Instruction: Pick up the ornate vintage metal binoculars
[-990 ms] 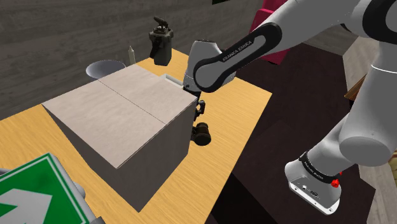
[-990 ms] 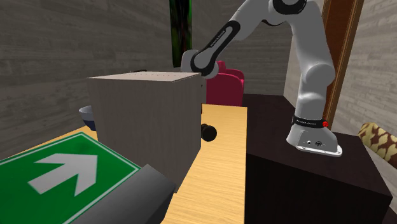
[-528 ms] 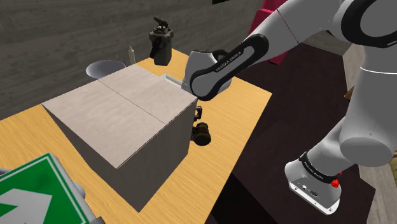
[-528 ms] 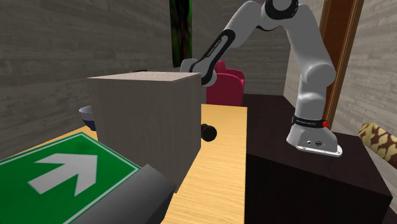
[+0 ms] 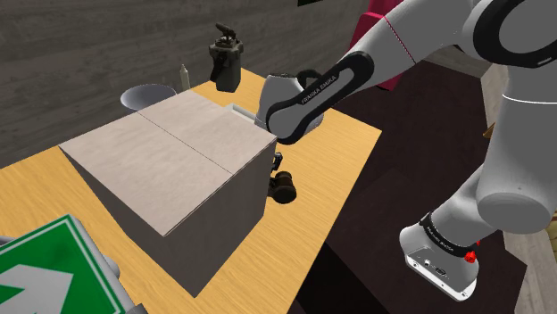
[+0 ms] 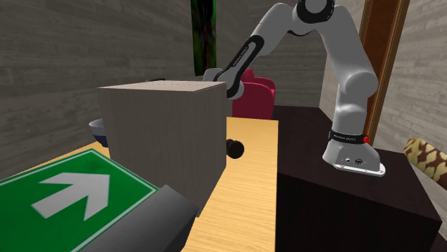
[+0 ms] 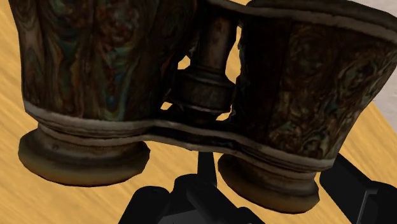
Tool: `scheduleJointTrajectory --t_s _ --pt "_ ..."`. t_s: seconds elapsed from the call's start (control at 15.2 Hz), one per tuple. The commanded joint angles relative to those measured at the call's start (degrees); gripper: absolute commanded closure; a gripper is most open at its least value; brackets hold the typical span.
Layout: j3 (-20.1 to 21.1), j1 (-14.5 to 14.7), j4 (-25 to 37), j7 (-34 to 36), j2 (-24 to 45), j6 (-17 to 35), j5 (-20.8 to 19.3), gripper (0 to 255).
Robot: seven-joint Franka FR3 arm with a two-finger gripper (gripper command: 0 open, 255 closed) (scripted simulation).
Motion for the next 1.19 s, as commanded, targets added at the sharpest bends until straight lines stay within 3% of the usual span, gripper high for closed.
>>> scheduleJointTrajectory --t_s 0.0,0.2,1.12 --pt "0.0 0.0 0.0 0.0 0.0 0.0 0.0 255" --pt "0.0 0.0 -0.1 0.0 0.0 0.1 0.0 255" --pt "1.4 -1.5 0.4 0.6 -8.8 -8.8 1.9 255"
